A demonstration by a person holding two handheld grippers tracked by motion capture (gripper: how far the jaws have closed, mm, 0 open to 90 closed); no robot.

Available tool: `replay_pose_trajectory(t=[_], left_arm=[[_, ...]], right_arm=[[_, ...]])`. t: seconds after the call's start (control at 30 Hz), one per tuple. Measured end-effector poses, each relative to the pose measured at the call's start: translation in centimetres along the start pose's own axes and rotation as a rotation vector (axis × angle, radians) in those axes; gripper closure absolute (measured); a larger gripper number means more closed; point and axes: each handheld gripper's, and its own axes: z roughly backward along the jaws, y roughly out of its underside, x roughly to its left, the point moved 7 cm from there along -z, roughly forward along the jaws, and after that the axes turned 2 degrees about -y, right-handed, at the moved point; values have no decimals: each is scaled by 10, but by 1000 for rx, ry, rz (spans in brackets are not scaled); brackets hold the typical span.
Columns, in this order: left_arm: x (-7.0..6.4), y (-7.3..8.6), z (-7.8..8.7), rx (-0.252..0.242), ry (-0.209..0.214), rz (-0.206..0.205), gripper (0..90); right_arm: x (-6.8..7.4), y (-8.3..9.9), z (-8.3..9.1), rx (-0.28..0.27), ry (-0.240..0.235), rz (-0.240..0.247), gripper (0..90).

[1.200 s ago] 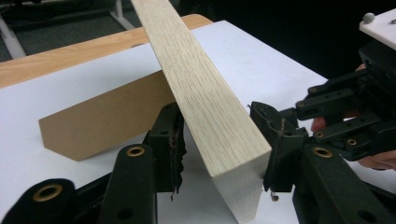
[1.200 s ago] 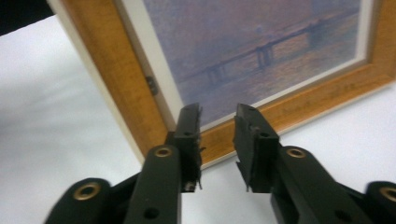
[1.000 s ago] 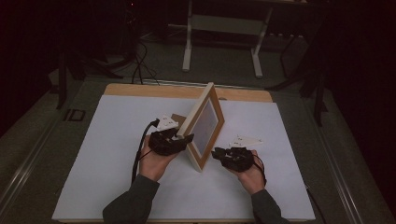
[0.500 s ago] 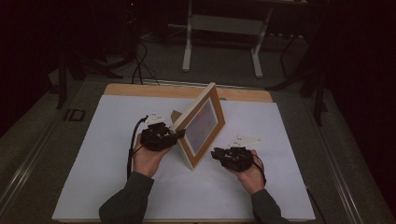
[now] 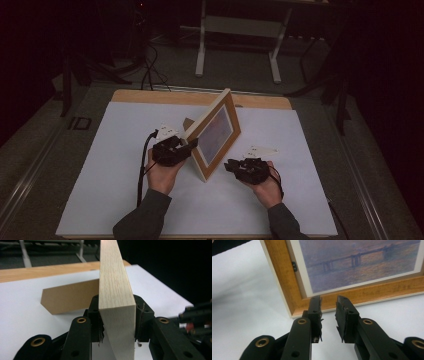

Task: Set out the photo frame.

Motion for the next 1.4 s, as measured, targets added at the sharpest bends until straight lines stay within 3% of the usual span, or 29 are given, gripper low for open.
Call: replay_pose_trajectory(t=[0.1, 0.6, 1.07, 1.4], left_arm=[[-1, -1, 0, -26, -11, 11, 683], [16, -2, 9, -14, 90, 80, 715], [30, 0, 23, 21, 167, 64, 718], [40, 0, 27, 34, 238, 51, 718]], right_arm=[[0, 1, -1, 2, -1, 2, 738], [-6, -1, 4, -11, 15, -14, 722], [-17, -12, 5, -17, 36, -23, 677], [-32, -26, 8, -17, 86, -21, 574]])
